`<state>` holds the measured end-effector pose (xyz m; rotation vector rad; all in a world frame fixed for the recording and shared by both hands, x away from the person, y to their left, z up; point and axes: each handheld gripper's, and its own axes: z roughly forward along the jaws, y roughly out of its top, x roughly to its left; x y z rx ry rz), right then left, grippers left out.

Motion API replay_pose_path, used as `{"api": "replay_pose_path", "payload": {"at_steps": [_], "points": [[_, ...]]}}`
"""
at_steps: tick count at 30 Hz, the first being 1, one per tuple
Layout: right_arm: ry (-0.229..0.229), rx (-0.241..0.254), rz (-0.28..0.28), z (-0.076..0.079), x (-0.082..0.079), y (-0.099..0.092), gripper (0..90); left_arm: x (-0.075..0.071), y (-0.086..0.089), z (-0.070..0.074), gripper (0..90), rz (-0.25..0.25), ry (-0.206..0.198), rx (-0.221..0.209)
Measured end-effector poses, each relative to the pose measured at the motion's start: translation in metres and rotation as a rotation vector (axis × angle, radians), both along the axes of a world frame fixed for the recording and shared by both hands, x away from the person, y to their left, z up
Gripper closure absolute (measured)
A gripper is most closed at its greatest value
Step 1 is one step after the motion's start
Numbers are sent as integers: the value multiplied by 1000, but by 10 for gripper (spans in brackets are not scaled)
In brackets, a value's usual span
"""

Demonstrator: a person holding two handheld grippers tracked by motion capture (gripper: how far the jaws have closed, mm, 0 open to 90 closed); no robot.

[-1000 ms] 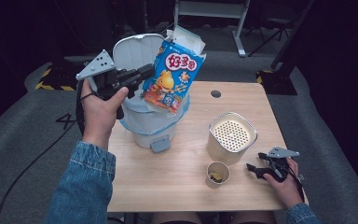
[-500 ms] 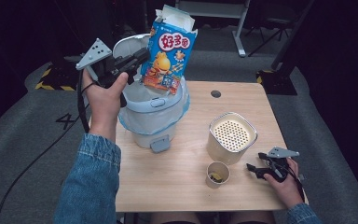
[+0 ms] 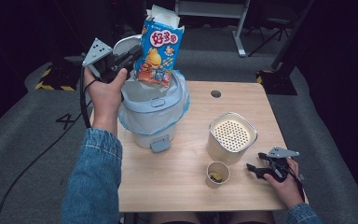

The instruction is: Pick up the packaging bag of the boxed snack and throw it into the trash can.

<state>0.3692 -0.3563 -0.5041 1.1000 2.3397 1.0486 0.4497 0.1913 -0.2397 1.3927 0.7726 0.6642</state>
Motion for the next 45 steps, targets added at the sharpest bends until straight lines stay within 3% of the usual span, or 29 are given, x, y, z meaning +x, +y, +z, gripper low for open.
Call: {"api": "replay_pose_path", "payload": {"at_steps": [10,13,25,30,32,35,37,38,40,44,45], "points": [[0,0,1,0,0,0,220,11,0,-11,882,39,60,12],[0,0,1,0,0,0,220,12,-1,-13,881,35,86,19],[1,-1,1,0,0,0,220,15,0,-21,878,28,118,16],[1,0,1,0,0,0,220,16,-1,-22,867,14,134,42],[1,0,1,0,0,0,220,16,-2,-22,816,-8,140,57],[1,0,2,0,0,0,220,14,-4,-21,539,-3,144,80],[0,-2,3,0,0,0,220,7,-5,-18,464,-13,165,105],[0,-2,3,0,0,0,220,7,-5,-18,441,-13,165,105],[1,-2,2,0,0,0,220,1,-7,-16,422,-5,164,145],[0,-2,2,0,0,0,220,-13,-10,-13,396,-41,167,179],[0,-3,2,0,0,0,220,-19,-11,-12,391,-57,175,206]]}}
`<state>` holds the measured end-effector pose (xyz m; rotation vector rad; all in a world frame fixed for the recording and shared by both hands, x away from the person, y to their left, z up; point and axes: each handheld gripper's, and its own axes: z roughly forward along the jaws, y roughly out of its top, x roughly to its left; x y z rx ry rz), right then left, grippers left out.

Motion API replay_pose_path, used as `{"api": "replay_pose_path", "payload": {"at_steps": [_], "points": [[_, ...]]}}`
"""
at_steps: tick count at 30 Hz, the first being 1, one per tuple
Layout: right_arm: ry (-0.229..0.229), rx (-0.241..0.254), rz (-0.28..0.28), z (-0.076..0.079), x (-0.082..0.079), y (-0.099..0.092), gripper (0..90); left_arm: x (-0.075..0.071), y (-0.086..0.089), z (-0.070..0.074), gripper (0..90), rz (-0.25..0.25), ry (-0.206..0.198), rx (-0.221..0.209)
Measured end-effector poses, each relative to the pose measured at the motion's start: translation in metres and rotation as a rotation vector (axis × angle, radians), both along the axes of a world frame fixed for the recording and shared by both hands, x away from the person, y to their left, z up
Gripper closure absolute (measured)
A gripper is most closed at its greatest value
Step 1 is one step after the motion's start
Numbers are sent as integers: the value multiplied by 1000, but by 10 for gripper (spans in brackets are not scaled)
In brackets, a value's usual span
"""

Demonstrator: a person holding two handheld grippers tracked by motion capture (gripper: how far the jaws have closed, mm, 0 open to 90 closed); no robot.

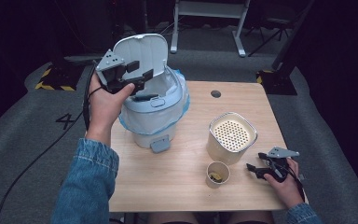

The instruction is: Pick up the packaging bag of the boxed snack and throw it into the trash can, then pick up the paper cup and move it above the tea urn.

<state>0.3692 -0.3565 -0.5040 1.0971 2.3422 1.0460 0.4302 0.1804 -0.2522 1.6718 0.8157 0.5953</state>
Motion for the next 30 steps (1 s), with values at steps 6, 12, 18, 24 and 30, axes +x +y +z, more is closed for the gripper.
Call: {"api": "replay_pose_path", "payload": {"at_steps": [6,12,18,24,30], "points": [[2,1,-12,0,0,1,220,-17,0,-2,360,-57,37,51],[2,0,-30,0,-1,3,220,-42,-3,-7,338,-144,58,88],[2,-1,-30,0,-1,3,220,-57,-6,-15,322,-184,63,93],[2,0,-40,0,-2,3,220,-76,-8,-32,309,-215,72,106],[5,-11,-19,0,-3,4,162,-90,-5,-63,304,-214,102,120]]}}
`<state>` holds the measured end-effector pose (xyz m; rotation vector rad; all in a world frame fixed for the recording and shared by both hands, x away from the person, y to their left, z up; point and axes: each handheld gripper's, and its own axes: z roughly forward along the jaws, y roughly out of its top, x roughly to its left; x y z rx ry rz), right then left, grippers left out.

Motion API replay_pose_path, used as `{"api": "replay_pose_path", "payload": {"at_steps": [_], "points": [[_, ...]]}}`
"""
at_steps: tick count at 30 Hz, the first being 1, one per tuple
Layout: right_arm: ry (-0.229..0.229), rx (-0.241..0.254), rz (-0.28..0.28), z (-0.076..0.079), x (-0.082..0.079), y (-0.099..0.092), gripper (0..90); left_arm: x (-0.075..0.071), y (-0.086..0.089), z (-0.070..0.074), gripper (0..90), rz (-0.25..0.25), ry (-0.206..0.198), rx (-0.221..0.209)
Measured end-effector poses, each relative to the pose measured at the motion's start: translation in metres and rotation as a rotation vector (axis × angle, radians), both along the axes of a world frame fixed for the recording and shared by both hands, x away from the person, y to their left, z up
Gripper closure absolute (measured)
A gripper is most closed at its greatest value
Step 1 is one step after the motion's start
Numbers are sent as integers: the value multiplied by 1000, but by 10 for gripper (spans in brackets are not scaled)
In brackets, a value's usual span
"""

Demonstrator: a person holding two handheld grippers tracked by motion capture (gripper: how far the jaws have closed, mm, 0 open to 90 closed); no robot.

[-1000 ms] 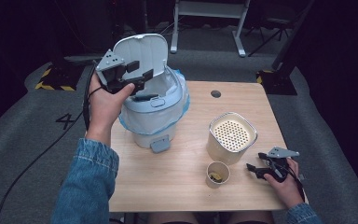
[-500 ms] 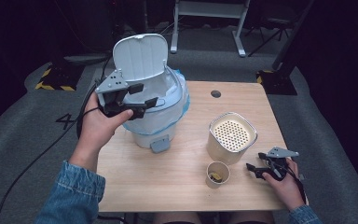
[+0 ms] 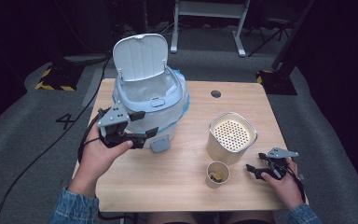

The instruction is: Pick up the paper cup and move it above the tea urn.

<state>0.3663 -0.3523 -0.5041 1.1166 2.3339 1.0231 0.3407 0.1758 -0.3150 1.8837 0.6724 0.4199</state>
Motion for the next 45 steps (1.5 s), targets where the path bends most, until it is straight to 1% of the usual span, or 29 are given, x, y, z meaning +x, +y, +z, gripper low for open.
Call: {"api": "replay_pose_path", "payload": {"at_steps": [2,3,4,5,9,10,12,16,17,18,19,20,22,25,26,27,29,30,32,33,34,35,36,37,38,39,41,44,45], "points": [[1,0,-8,0,-1,1,162,-4,2,-10,303,6,6,19],[3,1,-22,0,-2,2,163,-5,3,-15,301,8,13,16],[4,3,-22,0,-2,2,168,-8,5,-25,300,10,24,7],[4,3,-22,0,-2,2,168,-8,5,-25,299,10,24,7],[21,-5,-25,3,-4,2,215,-14,8,-47,290,15,43,-4],[27,-15,-8,4,-6,2,257,-16,9,-55,298,15,37,8],[34,-20,25,6,-7,2,271,-19,11,-64,303,9,41,52],[49,-27,53,10,-13,2,301,-20,13,-85,296,8,67,87],[49,-27,53,10,-13,2,301,-20,13,-85,295,8,67,87],[50,-31,58,11,-15,2,302,-20,13,-90,295,12,79,98],[49,-27,74,16,-19,3,317,-19,13,-96,288,18,104,116],[49,-27,74,16,-19,3,317,-18,13,-98,288,19,112,127],[49,-15,95,22,-25,4,324,-16,19,-109,283,39,129,137],[47,-7,118,25,-30,6,330,-14,28,-121,283,68,149,156],[47,-7,118,25,-30,6,330,-14,28,-121,283,68,149,156],[48,-4,129,26,-34,8,331,-13,31,-129,282,81,172,149],[47,-2,146,28,-36,9,331,-13,33,-132,277,84,183,143],[47,-2,153,29,-37,10,331,-13,34,-138,277,94,202,137],[49,-6,159,30,-39,12,331,-13,35,-141,276,102,207,139],[54,-4,169,33,-41,15,331,-13,35,-148,274,110,217,144],[50,-2,179,35,-42,16,329,-13,35,-148,279,110,217,144],[47,0,189,37,-44,19,325,-13,37,-157,297,98,240,171],[40,2,201,39,-45,21,319,-13,38,-160,308,97,259,190],[37,3,208,40,-46,23,315,-13,38,-160,305,97,259,190],[33,5,217,42,-48,25,310,-13,39,-168,302,104,289,199],[32,4,226,43,-49,27,301,-13,39,-168,301,104,289,199],[32,3,245,44,-51,33,282,-14,40,-173,294,112,308,196],[30,7,257,45,-53,37,252,-15,41,-179,286,119,317,213],[28,20,279,46,-56,43,249,-16,42,-183,283,122,329,219]]}}
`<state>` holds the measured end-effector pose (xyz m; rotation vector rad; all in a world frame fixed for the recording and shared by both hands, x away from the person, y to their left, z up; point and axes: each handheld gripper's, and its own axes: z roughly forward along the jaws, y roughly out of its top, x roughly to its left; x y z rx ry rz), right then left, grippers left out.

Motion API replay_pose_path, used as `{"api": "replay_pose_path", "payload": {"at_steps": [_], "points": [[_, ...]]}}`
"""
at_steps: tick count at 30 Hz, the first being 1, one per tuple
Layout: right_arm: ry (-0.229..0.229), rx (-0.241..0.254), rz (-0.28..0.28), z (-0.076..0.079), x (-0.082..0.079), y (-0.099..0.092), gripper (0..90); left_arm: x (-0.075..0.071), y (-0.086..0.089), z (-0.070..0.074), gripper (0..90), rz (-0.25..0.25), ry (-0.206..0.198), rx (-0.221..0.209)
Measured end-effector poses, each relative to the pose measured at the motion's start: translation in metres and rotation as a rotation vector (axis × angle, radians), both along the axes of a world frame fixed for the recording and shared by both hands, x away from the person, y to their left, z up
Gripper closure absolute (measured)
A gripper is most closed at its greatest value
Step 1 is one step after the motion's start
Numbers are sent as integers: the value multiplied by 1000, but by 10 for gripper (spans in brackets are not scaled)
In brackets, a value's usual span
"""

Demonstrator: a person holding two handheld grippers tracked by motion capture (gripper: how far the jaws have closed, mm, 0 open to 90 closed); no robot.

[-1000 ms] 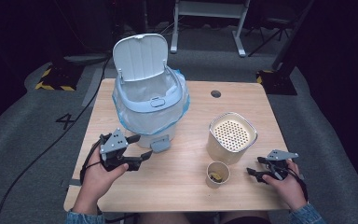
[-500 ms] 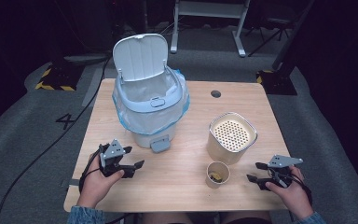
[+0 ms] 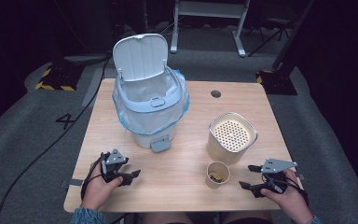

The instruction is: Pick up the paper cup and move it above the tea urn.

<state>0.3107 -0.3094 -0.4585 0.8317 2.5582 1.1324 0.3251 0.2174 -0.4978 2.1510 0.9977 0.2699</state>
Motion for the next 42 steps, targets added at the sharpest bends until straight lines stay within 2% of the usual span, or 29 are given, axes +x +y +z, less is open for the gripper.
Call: {"api": "replay_pose_path", "payload": {"at_steps": [2,5,8,10,12,14,21,26,28,32,36,37,42], "points": [[1,5,19,1,-2,4,245,-1,0,-3,276,3,-11,12],[-3,15,42,2,-3,9,232,-1,1,-4,278,22,-8,1],[-4,32,74,1,-5,15,216,-1,1,-5,284,31,-29,15],[11,56,97,0,-7,20,209,-1,0,-6,281,28,-43,25],[8,68,117,0,-8,26,204,-1,-1,-6,277,26,-50,39],[-5,72,125,-2,-8,31,197,-1,-3,-6,265,13,-65,72],[-33,110,143,-14,-5,54,195,-1,-4,-6,257,18,-61,68],[-42,120,145,-22,-1,61,194,-1,-4,-6,257,18,-61,68],[-33,151,150,-28,2,66,185,-1,-4,-6,257,18,-61,68],[-47,173,139,-31,4,70,191,-1,-4,-6,257,18,-61,68],[-60,166,133,-35,5,76,220,-1,-4,-6,257,18,-61,67],[-70,163,129,-36,6,77,260,-1,-4,-6,257,18,-61,67],[-82,164,141,-37,7,76,294,-1,-4,-6,257,18,-61,68]]}}
